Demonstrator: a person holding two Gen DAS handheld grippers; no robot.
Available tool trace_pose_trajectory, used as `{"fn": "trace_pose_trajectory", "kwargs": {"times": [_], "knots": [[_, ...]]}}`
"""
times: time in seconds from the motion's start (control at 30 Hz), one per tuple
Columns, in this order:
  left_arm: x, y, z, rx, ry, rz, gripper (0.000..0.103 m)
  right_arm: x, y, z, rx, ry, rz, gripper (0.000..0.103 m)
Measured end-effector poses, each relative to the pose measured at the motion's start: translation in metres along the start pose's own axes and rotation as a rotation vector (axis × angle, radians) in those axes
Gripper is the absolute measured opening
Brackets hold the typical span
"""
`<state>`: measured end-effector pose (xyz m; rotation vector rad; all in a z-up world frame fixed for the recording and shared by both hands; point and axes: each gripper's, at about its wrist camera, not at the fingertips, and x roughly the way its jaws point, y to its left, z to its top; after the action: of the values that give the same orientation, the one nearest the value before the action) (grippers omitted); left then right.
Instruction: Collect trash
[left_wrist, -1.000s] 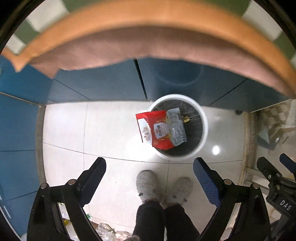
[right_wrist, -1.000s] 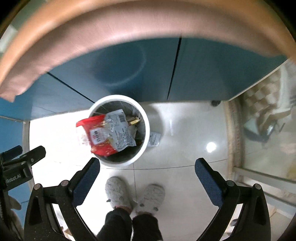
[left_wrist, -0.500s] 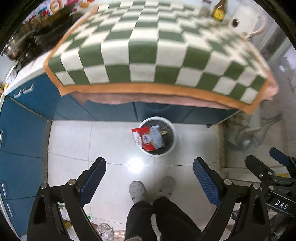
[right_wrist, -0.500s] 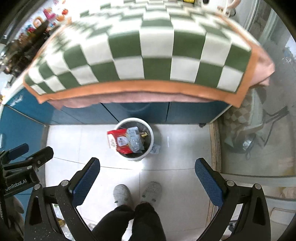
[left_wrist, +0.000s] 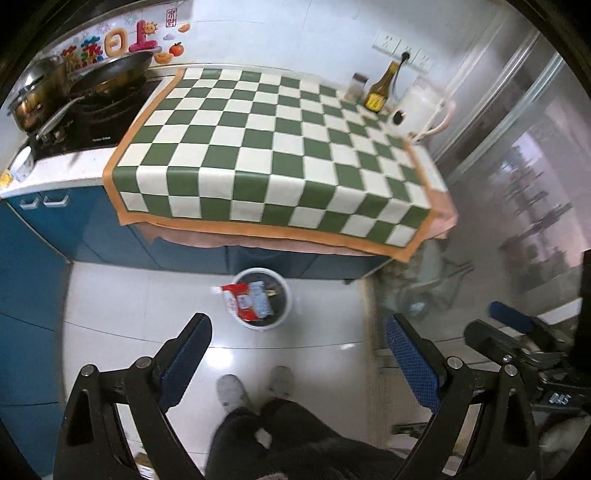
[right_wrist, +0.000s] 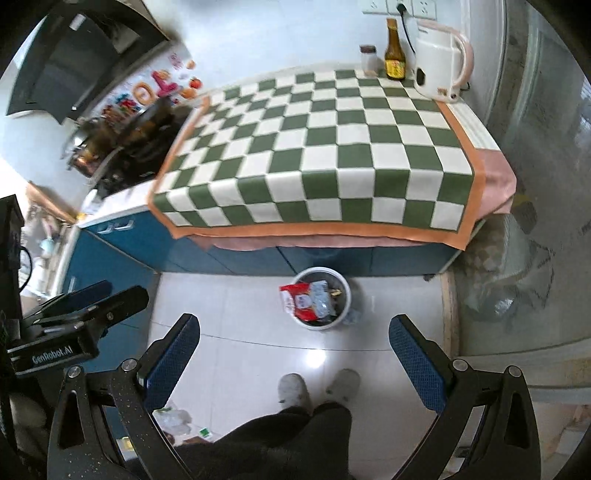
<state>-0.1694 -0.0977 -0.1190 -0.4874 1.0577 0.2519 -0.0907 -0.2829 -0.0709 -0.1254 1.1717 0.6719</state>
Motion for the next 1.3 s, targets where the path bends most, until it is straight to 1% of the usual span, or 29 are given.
{"fn": "trace_pose_trajectory", "kwargs": {"times": [0.07,0.1,0.13,0.3,0.47,0.63,0.83,1.1,1.3], "knots": [[-0.015,0.001,-0.001,-0.013,-0.005,-0.048,0.096,-0.013,0.005,0.001,0.009,0.001,0.039,0.103],[-0.021,0.001,-0.002,-0.015,-0.007,-0.063,0.099,-0.019,0.009,0.002,0.005,0.002,0.057,0.103],[-0.028,0.001,-0.003,-0.014,-0.009,-0.072,0.103,-0.026,0.012,0.002,0.000,0.000,0.063,0.103],[-0.050,-0.003,-0.007,-0.009,-0.028,-0.092,0.103,-0.047,0.026,0.004,-0.022,-0.009,0.091,0.103],[-0.062,-0.003,-0.011,-0.036,-0.029,-0.120,0.103,-0.059,0.033,0.006,-0.035,0.000,0.107,0.103],[-0.069,0.000,-0.013,-0.054,-0.037,-0.123,0.103,-0.063,0.037,0.006,-0.032,0.017,0.131,0.103],[-0.068,0.003,-0.016,-0.068,-0.031,-0.120,0.103,-0.055,0.040,0.007,-0.037,0.051,0.155,0.103],[-0.063,-0.001,-0.020,-0.046,-0.002,-0.102,0.103,-0.045,0.043,0.007,-0.037,0.078,0.170,0.103],[-0.061,-0.002,-0.021,-0.041,0.002,-0.098,0.103,-0.042,0.043,0.004,-0.040,0.093,0.168,0.103]]}}
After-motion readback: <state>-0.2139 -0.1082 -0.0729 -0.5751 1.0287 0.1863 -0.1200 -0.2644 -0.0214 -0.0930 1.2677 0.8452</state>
